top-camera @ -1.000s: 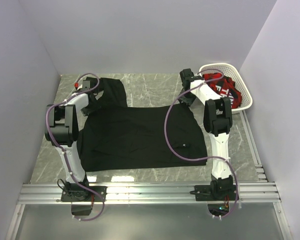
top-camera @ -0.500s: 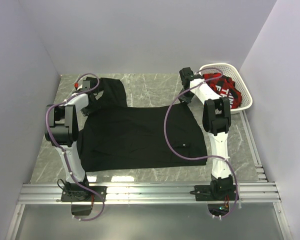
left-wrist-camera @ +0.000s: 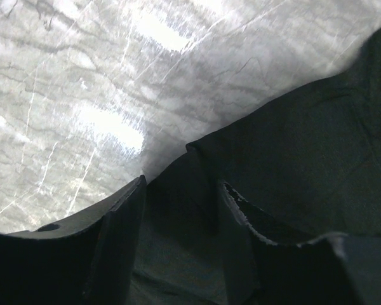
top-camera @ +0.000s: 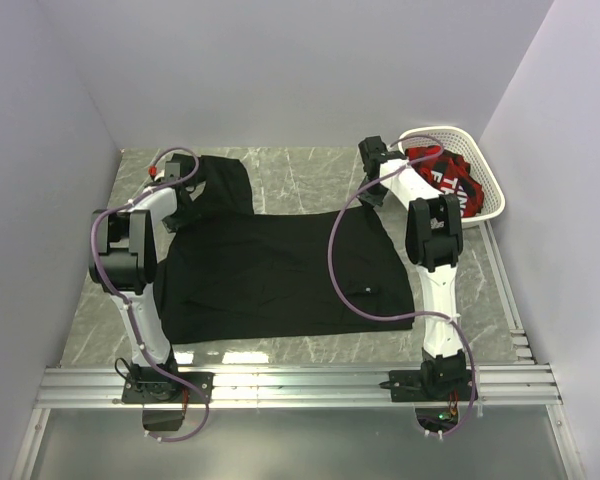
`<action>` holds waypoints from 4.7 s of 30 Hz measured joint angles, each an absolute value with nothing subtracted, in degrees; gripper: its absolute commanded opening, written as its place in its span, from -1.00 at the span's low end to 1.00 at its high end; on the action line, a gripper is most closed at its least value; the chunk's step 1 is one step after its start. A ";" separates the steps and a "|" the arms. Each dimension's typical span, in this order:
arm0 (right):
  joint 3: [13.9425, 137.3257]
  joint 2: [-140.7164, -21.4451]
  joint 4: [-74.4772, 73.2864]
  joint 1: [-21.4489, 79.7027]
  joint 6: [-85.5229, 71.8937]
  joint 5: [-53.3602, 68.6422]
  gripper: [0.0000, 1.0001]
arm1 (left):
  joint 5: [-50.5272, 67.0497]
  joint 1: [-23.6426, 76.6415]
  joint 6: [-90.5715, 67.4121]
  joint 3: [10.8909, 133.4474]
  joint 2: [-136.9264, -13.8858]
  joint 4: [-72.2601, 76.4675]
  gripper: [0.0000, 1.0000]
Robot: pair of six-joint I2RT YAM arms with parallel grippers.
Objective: Fold and stack the long sleeve shirts
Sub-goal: Fold the shirt
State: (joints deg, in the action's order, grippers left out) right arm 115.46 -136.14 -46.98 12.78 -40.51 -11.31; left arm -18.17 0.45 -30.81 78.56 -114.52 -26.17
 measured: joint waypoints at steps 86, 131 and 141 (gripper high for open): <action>79.96 -111.74 -16.58 7.03 -28.73 7.40 -1.00 | -1.89 -7.03 -27.59 60.20 -92.25 -13.65 -0.99; 48.62 -84.77 -10.90 6.98 -35.68 1.41 -0.91 | -10.26 -6.66 -43.18 43.40 -73.60 -21.61 -0.99; 44.77 -83.59 -13.08 6.98 -37.43 -1.98 -0.09 | -13.72 -6.76 -44.99 42.96 -73.06 -25.06 -0.15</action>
State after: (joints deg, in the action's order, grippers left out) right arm 44.77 -83.59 -13.08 6.98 -37.43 -1.98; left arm -13.72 -6.76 -44.99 42.96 -73.06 -25.06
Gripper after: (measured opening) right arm 0.411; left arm 0.283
